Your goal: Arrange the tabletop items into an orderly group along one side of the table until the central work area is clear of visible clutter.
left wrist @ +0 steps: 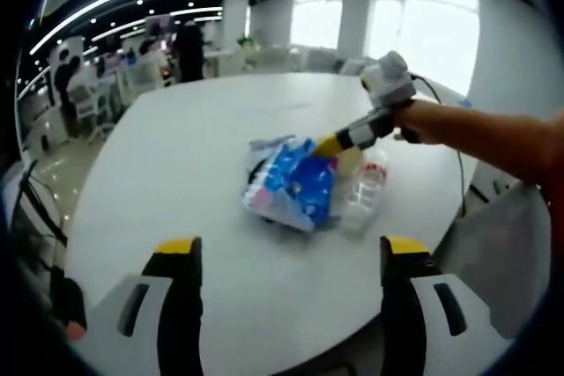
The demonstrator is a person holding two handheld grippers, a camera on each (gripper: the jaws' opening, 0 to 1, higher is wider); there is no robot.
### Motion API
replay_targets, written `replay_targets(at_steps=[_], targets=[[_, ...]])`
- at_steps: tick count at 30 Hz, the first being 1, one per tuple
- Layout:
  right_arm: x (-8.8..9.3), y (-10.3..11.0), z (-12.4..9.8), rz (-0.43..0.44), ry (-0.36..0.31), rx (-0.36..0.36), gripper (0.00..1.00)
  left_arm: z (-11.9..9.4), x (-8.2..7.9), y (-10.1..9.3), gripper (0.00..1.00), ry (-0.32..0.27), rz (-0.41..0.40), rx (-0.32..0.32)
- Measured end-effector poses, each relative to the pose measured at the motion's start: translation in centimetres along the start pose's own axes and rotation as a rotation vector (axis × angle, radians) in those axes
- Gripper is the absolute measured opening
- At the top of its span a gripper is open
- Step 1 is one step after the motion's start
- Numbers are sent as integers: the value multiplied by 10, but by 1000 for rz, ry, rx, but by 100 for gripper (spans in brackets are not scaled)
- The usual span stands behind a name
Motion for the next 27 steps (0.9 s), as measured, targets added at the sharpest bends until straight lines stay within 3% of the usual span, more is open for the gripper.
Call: replay_targets(at_steps=[15,27], targets=[[-3,-3,-3,27,-14,9,1,7,-3,3,79,12,22,1],[-4,-3,-3,31,-21,8,1,47,-22,5,73,37,96,46]])
Point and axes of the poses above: the point that each gripper's makers call its tool centre point, and the gripper's own axes: z roughly forward along the fingers, y roughly to its left, x roughly out of its underside, the point moved 3 cm from there along -z, roughly backward along the fingers, and after that the axes turned 11 degrees about -y, right-handed, at the moved point
